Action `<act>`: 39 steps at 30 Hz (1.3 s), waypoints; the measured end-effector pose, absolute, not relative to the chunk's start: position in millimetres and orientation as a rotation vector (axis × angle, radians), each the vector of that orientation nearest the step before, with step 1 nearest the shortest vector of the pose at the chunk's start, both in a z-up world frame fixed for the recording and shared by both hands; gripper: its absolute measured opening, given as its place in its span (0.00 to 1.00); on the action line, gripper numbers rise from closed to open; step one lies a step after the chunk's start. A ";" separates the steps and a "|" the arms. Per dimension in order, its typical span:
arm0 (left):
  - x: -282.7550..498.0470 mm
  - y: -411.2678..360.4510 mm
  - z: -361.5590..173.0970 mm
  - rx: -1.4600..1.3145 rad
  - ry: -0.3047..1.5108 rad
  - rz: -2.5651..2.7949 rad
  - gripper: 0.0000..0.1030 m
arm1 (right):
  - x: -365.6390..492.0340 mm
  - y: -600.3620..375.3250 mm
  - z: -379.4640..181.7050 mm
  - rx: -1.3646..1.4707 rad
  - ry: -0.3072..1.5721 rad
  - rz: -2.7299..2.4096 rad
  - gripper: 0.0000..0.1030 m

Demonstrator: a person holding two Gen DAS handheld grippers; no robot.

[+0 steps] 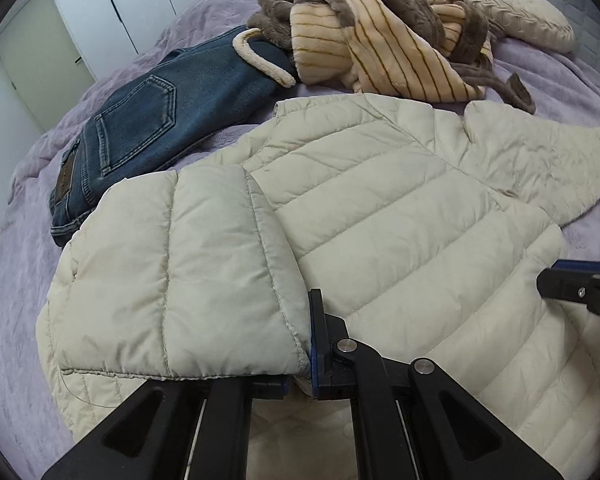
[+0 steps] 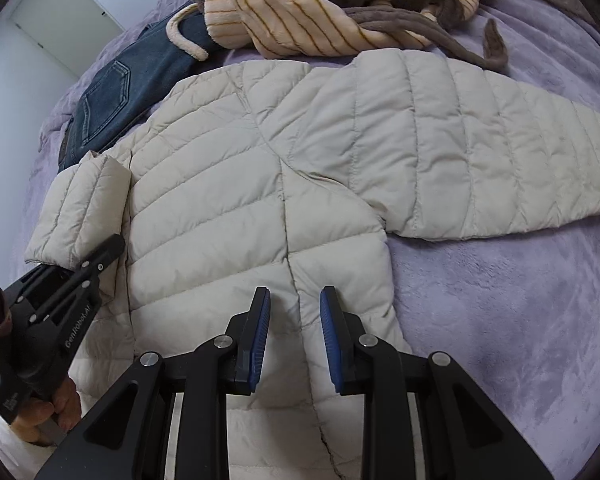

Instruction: Fold large clothes

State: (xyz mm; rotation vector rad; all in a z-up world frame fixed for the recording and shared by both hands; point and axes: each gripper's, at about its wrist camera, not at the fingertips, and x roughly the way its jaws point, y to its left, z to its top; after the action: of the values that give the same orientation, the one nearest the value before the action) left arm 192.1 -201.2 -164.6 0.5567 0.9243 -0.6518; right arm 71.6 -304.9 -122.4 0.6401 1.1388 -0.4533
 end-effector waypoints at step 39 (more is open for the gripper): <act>238.8 48.7 -179.6 0.234 0.994 0.027 1.00 | 140.6 -279.1 -143.0 0.833 1.003 -0.419 0.07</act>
State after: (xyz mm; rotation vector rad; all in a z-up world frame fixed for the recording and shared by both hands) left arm 238.8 48.7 -179.6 0.2337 0.9942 0.0272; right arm 140.6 -279.1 -143.0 0.8330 1.0030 -0.4194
